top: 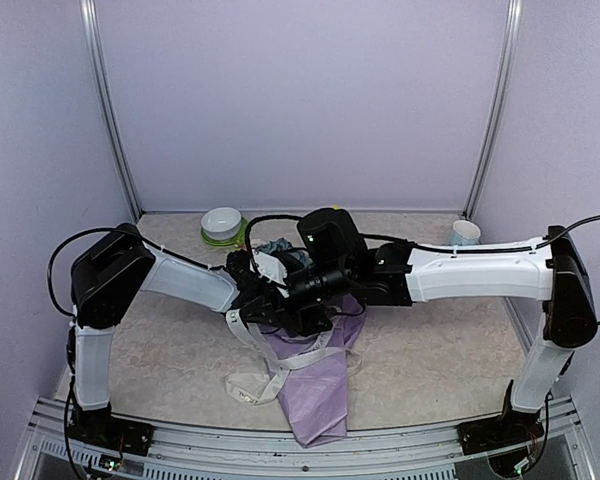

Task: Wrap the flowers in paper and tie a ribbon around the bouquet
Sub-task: Cross the ribbon over the folded bouquet.

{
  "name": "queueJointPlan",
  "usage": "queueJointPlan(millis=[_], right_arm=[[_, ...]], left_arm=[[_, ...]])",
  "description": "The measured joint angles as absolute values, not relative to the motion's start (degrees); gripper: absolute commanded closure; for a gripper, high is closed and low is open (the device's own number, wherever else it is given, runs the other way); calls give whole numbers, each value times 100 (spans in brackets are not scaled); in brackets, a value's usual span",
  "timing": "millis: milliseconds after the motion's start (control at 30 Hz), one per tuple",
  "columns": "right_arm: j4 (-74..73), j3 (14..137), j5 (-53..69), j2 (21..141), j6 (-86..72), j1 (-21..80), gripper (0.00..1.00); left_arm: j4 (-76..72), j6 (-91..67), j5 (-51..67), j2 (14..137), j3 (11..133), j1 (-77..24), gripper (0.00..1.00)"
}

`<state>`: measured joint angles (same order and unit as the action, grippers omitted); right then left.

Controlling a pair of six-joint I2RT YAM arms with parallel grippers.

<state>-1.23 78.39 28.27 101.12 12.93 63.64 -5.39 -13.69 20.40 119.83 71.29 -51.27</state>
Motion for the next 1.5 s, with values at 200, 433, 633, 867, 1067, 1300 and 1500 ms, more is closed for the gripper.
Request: queueJointPlan(millis=[200, 433, 633, 867, 1067, 1300, 1500], right_arm=[[-375, 7837, 2539, 10523, 1409, 6449, 39], [-506, 7251, 2556, 9815, 1227, 6418, 43], [-460, 6165, 2617, 8667, 1120, 6329, 44], [-698, 6016, 1673, 9174, 2180, 6587, 36], [-952, 6189, 1363, 9780, 3527, 6845, 35], [-1476, 6845, 819, 10798, 4226, 6842, 37], [-1686, 7050, 556, 10997, 4303, 6805, 50]], left_arm=[[-613, -1240, 2180, 12057, 7129, -4917, 100], [-655, -1149, 2189, 12057, 7129, -4895, 100], [-681, -1092, 2252, 12057, 7129, -4906, 100], [-661, -969, 2377, 12099, 7172, -4906, 100], [-554, -904, 2506, 12221, 7358, -4906, 100], [-482, -847, 2598, 12276, 7463, -4906, 100], [-379, -740, 2672, 12326, 7540, -4906, 100]])
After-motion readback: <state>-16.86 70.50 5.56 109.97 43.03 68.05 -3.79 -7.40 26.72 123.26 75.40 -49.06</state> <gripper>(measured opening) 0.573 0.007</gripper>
